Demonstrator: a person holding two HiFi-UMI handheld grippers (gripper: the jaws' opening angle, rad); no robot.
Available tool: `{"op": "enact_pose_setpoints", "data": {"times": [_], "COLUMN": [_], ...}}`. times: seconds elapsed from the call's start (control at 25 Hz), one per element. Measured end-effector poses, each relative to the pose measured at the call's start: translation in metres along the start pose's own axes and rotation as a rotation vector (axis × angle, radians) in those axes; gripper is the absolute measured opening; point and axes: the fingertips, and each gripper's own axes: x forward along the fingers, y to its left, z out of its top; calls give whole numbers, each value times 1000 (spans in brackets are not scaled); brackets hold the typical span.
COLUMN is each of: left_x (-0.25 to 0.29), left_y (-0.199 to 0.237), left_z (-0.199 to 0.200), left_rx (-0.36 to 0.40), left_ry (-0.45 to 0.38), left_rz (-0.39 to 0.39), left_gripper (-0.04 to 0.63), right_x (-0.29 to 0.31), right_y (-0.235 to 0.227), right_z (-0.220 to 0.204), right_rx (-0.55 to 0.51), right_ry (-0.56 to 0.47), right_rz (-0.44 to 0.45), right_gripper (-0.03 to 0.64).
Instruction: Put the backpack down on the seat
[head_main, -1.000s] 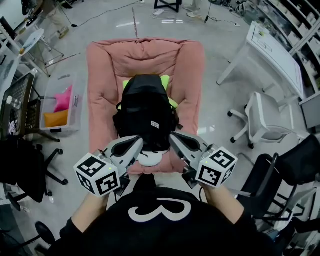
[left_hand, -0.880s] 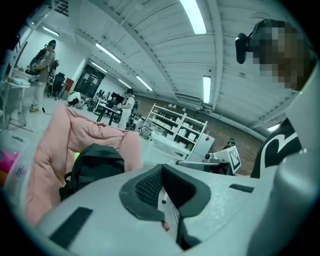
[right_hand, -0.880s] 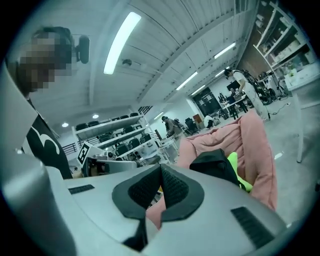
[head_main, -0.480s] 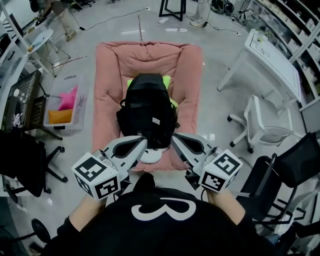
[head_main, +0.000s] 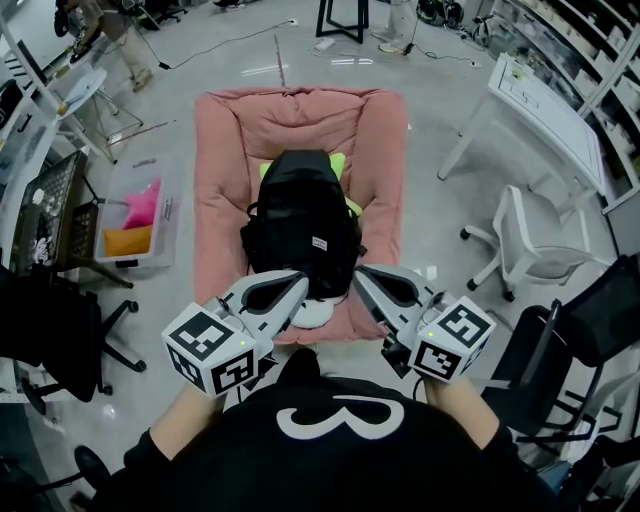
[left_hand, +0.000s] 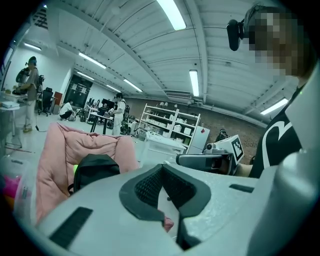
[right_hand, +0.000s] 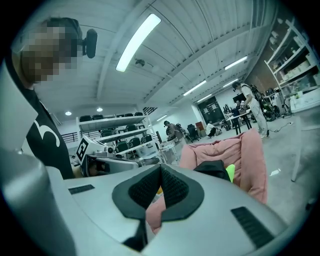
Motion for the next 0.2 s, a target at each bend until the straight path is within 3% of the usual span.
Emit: {"op": "enact_pose_setpoints", "data": {"times": [0.2], "left_x": [5], "left_y": [7], "left_z": [1], "left_rx": [3], "left_ry": [14], "left_rz": [-1], "left_gripper": [6], "right_x": [7], "right_y": [-5], "right_z": [-2], "right_rx": [5], "right_ry": [11], "right_rz": [0], "right_gripper": [3]}}
